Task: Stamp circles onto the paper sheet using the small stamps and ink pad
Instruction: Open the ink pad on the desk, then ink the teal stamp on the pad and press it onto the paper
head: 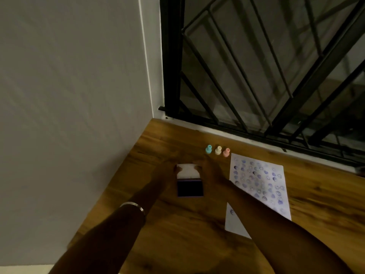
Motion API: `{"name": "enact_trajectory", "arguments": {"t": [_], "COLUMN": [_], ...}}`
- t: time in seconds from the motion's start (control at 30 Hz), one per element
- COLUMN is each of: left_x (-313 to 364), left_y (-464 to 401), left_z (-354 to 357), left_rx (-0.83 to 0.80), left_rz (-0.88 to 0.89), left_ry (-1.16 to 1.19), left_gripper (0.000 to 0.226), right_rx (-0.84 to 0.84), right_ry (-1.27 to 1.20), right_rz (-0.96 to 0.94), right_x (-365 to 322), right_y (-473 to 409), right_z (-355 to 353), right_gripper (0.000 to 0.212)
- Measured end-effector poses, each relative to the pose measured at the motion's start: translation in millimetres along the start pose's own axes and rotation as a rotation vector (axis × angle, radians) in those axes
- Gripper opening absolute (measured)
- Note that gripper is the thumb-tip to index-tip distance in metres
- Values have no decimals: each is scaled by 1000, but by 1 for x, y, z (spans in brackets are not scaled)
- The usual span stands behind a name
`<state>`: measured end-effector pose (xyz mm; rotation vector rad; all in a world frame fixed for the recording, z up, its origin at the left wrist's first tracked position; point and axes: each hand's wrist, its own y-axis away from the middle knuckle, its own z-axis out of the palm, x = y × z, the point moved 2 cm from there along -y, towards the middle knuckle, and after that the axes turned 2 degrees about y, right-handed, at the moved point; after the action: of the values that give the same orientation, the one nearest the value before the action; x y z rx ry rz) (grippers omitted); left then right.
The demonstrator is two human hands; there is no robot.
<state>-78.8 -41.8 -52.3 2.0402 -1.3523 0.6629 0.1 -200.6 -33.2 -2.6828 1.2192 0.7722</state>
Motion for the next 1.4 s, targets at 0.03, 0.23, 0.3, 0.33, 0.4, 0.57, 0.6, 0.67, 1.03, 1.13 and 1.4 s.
{"name": "enact_trajectory", "arguments": {"t": [0.03, 0.23, 0.3, 0.33, 0.4, 0.57, 0.6, 0.67, 1.03, 1.13, 1.4], "left_x": [-1, -7, -9, -10, -11, -10, -10, -10, -5, 1, 16], "left_y": [-2, -11, -14, -16, -18, -18, -18, -17, -12, -10, 7], "left_z": [1, 6, 5, 4, 3, 1, 2, 1, 2, 0, 6], "left_rx": [10, 47, 30, 7, -34, 11, 15, 31, 73, 108, 72], "left_rz": [0, 31, 39, 46, 59, 71, 70, 72, 47, 99, 190], "left_ry": [5, -50, -52, -57, -73, -34, -34, -32, 7, -4, 12], "left_gripper": [39, 34, 33, 33, 32, 26, 26, 25, 30, 33, 47], "right_rx": [1, -3, -4, -7, 4, 237, 243, 262, 171, 221, 186], "right_ry": [24, 56, 65, 79, 108, 370, 387, 428, 553, 470, 233], "right_rz": [12, 12, -8, -23, -49, 53, 78, 88, 122, 11, -188], "right_x": [1, 5, 6, 8, 11, 28, 29, 33, 34, 21, -33], "right_y": [-2, -10, -12, -12, -13, -25, -30, -40, -53, -43, -5], "right_z": [2, 9, 8, 8, 5, -16, -22, -30, -30, -28, -6], "right_gripper": [27, 26, 26, 26, 23, 28, 33, 42, 39, 30, 21]}}
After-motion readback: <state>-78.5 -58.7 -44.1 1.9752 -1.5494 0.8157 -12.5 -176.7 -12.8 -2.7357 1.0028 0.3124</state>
